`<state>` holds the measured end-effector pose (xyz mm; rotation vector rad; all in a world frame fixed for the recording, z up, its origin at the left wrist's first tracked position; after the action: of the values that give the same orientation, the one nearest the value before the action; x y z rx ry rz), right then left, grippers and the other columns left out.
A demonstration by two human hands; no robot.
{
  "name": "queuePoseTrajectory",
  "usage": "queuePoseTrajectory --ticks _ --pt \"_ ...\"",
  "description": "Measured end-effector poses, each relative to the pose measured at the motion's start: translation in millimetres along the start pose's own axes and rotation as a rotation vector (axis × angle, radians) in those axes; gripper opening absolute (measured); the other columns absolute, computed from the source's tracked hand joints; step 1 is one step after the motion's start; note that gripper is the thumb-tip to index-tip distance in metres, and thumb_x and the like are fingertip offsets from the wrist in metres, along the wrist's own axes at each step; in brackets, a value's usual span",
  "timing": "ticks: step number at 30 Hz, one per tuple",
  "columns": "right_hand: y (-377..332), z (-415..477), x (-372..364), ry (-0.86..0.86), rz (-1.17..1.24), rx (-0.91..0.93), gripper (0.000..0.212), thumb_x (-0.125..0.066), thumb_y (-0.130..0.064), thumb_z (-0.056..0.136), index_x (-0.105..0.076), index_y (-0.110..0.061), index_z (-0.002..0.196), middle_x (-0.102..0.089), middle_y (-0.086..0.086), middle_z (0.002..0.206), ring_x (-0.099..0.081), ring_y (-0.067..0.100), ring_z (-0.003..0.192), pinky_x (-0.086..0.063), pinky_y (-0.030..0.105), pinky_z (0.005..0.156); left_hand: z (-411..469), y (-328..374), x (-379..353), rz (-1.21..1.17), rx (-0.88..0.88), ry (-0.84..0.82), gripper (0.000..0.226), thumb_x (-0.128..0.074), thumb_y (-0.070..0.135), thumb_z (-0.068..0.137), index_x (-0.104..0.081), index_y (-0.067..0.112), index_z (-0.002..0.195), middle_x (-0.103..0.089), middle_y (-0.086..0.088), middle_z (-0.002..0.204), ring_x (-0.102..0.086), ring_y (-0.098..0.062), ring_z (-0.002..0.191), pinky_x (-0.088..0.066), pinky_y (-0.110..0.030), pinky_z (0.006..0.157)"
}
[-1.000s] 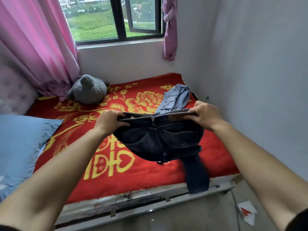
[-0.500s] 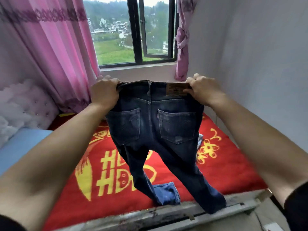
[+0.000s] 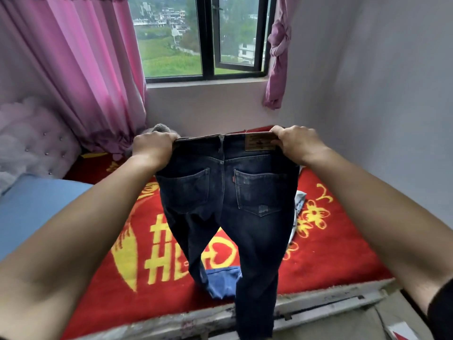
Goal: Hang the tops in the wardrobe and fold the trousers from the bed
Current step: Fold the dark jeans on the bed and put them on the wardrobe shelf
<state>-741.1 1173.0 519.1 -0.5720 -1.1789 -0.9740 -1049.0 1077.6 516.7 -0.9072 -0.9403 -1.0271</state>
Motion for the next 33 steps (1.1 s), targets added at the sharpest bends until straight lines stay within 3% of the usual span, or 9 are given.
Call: queuePoseTrajectory --ticks 5,8,10,14,18,22,26,30,33 --pt "26 65 -47 -0.098 0.060 -0.028 0.030 -0.052 -0.020 0.093 -0.054 -0.032 0.120 -0.067 0.010 0.110 -0.062 0.036 0.097 -0.038 0.035 0.069 51 2 -57 -0.129 0.100 -0.372 0.027 -0.048 0.019 0.093 -0.061 0.037 0.107 -0.066 -0.005 0.104 -0.064 -0.030 0.095 -0.048 -0.035 0.069" --pt "49 114 -94 -0.340 0.229 -0.064 0.039 -0.051 -0.014 0.087 -0.060 -0.040 0.114 -0.064 0.001 0.112 -0.059 0.026 0.093 -0.048 0.034 0.074 84 14 -101 -0.512 0.223 -0.600 0.014 -0.053 0.018 0.098 -0.066 0.019 0.102 -0.061 -0.009 0.081 -0.063 -0.029 0.069 -0.058 -0.042 0.047" --pt "58 146 -116 -0.465 0.336 -0.054 0.031 -0.053 -0.012 0.088 -0.062 -0.037 0.103 -0.064 0.003 0.113 -0.062 0.025 0.093 -0.056 0.040 0.081 110 18 -119 -0.722 0.362 -0.605 0.013 -0.054 0.013 0.099 -0.067 0.012 0.101 -0.061 -0.013 0.086 -0.063 -0.033 0.078 -0.057 -0.044 0.044" --pt "77 222 -112 -0.341 0.303 -0.055 0.034 -0.052 -0.011 0.089 -0.066 -0.034 0.110 -0.065 0.005 0.115 -0.059 0.027 0.092 -0.052 0.035 0.073 186 11 -120 -0.815 0.472 -0.364 0.019 -0.054 0.004 0.095 -0.071 0.010 0.100 -0.068 -0.016 0.097 -0.064 -0.033 0.088 -0.059 -0.047 0.073" --pt "90 292 -48 0.059 0.386 -0.058 0.046 -0.048 -0.004 0.092 -0.063 -0.030 0.127 -0.065 0.011 0.125 -0.060 0.035 0.112 -0.049 0.038 0.090 258 -18 -43 -0.790 0.500 0.148 0.039 -0.046 -0.004 0.088 -0.072 0.013 0.113 -0.070 -0.012 0.116 -0.062 -0.021 0.100 -0.045 -0.021 0.084" --pt "93 321 54 0.504 0.448 0.030 0.043 -0.041 -0.007 0.097 -0.063 -0.025 0.129 -0.066 0.013 0.117 -0.061 0.031 0.109 -0.047 0.037 0.094 296 -45 70 -0.655 0.384 0.571 0.048 -0.038 0.005 0.085 -0.065 0.014 0.124 -0.063 -0.015 0.127 -0.056 -0.026 0.119 -0.036 -0.023 0.101" --pt "106 318 125 0.724 0.482 0.042 0.042 -0.041 -0.013 0.099 -0.060 -0.022 0.135 -0.063 0.012 0.120 -0.058 0.026 0.113 -0.040 0.028 0.095 299 -52 154 -0.502 0.311 0.732 0.054 -0.034 0.009 0.081 -0.053 0.009 0.132 -0.049 -0.017 0.135 -0.044 -0.030 0.127 -0.026 -0.024 0.108" --pt "105 301 150 0.754 0.406 0.056 0.041 -0.039 -0.016 0.102 -0.058 -0.024 0.137 -0.063 0.013 0.119 -0.055 0.029 0.113 -0.038 0.030 0.092 276 -48 187 -0.552 0.228 0.785 0.051 -0.035 0.002 0.080 -0.057 0.006 0.126 -0.048 -0.023 0.128 -0.046 -0.032 0.121 -0.029 -0.019 0.099" --pt "93 279 143 0.731 0.356 0.081 0.040 -0.041 -0.017 0.100 -0.060 -0.024 0.134 -0.064 0.014 0.116 -0.057 0.032 0.108 -0.040 0.035 0.090 256 -48 172 -0.564 0.209 0.732 0.052 -0.037 0.001 0.082 -0.056 0.006 0.130 -0.047 -0.024 0.133 -0.045 -0.034 0.124 -0.031 -0.023 0.103"
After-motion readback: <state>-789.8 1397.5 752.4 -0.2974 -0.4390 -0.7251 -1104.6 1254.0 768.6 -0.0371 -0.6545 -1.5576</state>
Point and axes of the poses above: each hand's wrist, its own z-axis towards the middle knuckle, its own x-axis out of the back of the hand, y = z × x, the point moved 9 cm from there along z, towards the middle knuckle
